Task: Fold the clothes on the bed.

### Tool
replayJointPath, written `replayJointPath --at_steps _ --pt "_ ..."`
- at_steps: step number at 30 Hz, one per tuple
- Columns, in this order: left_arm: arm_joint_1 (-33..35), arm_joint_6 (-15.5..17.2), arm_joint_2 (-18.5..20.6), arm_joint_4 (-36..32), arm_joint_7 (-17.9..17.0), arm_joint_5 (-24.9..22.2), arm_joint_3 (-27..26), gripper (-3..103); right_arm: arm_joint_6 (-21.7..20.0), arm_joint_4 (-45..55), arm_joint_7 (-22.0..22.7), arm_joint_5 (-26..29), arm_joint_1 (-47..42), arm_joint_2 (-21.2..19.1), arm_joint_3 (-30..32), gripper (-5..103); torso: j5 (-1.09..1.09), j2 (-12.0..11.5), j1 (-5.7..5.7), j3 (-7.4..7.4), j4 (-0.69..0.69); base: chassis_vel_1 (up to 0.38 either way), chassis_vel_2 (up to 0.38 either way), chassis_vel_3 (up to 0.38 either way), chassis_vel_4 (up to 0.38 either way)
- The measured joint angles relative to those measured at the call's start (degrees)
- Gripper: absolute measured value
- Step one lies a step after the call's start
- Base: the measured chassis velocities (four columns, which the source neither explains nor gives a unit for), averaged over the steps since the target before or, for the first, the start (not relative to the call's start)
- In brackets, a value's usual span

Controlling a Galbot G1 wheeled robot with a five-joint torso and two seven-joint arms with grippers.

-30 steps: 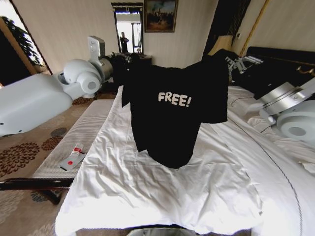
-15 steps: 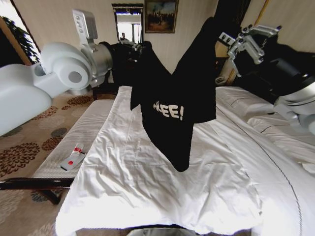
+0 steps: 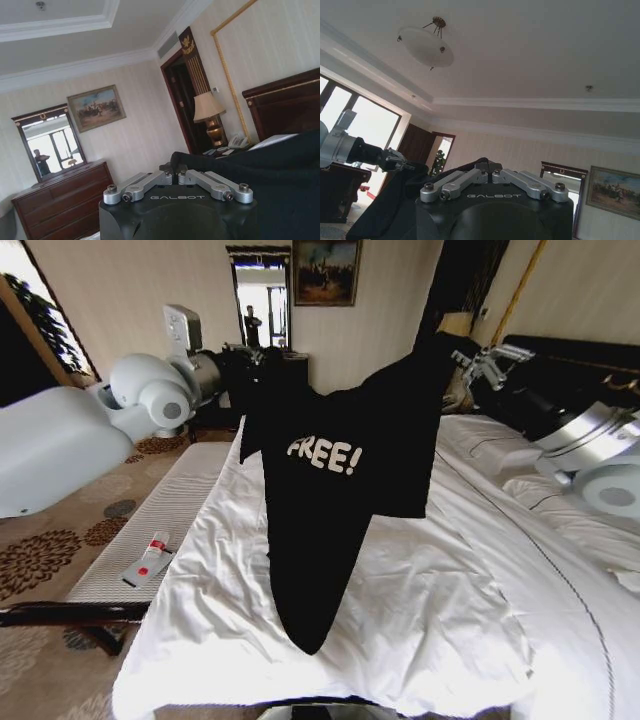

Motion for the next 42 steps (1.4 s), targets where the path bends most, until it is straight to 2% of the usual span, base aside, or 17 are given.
replayJointPath --at_steps 5,12,21,25,27,28,32,33,35,39,40,42 --pt "0.34 -1.54 -1.22 1.95 -0.77 1.11 0.21 1 -0.86 -1.6 2.54 -0.98 1.05 1.37 0.02 0 0.0 0.0 -0.02 -0.01 0.01 0.0 0.0 0.0 0.0" --pt "-0.83 -3.22 -1.47 -0.16 -1.88 -0.88 -2.21 1 0.16 0.09 2.67 0.18 4.11 2.01 2.45 0 0.0 0.01 -0.02 -0.02 -0.02 0.0 0.0 0.0 0.0" --pt "0.57 -2.31 4.42 -10.69 -2.76 -4.06 -4.47 1 1.94 5.38 3.14 -0.01 4.17 2.61 2.94 0 -0.02 0.01 -0.03 -0.03 0.02 0.0 0.0 0.0 0.0" --pt "0.76 -0.43 9.33 -17.56 -4.24 -10.93 -7.3 1 1.59 10.03 3.96 1.48 4.15 1.57 3.59 0 -0.02 0.02 -0.03 -0.03 -0.03 0.0 0.0 0.0 0.0" --pt "1.06 0.43 12.73 -21.17 -4.78 -14.83 -9.64 1 1.36 12.65 5.13 2.31 4.29 0.98 3.89 0 -0.01 0.02 -0.04 -0.03 0.0 0.0 0.0 0.0 0.0" --pt "1.06 0.43 12.73 -21.17 -4.78 -14.83 -9.64 1 1.36 12.65 5.13 2.31 4.29 0.98 3.89 0 -0.01 0.02 -0.04 -0.03 0.0 0.0 0.0 0.0 0.0" --pt "4.12 1.62 20.32 -28.77 -5.52 -21.09 -17.3 1 1.0 17.08 7.64 2.93 4.76 -0.04 4.16 0 -0.04 0.02 -0.05 -0.04 0.03 0.0 0.0 0.0 0.0" --pt "4.12 1.62 20.32 -28.77 -5.52 -21.09 -17.3 1 1.0 17.08 7.64 2.93 4.76 -0.04 4.16 0 -0.04 0.02 -0.05 -0.04 0.03 0.0 0.0 0.0 0.0" --pt "4.54 1.64 23.33 -31.79 -5.72 -23.98 -19.5 1 1.81 18.92 7.16 3.82 5.5 -0.66 4.65 0 -0.04 0.02 -0.05 -0.04 0.03 0.0 0.0 0.0 0.0" --pt "2.81 1.17 25.35 -33.99 -6.2 -29.44 -20.76 1 4.6 20.67 3.99 6.55 7.72 -2.23 5.29 0 -0.02 0.02 -0.05 -0.04 -0.02 0.0 0.0 0.0 0.0" --pt "2.81 1.17 25.35 -33.99 -6.2 -29.44 -20.76 1 4.6 20.67 3.99 6.55 7.72 -2.23 5.29 0 -0.02 0.02 -0.05 -0.04 -0.02 0.0 0.0 0.0 0.0" --pt "0.87 1.04 25.36 -34.26 -6.83 -34.33 -20.97 1 6.16 21.01 1.8 8.08 9.28 -3.35 5.34 0 -0.02 0.02 -0.05 -0.03 -0.01 0.0 0.0 0.0 0.0"
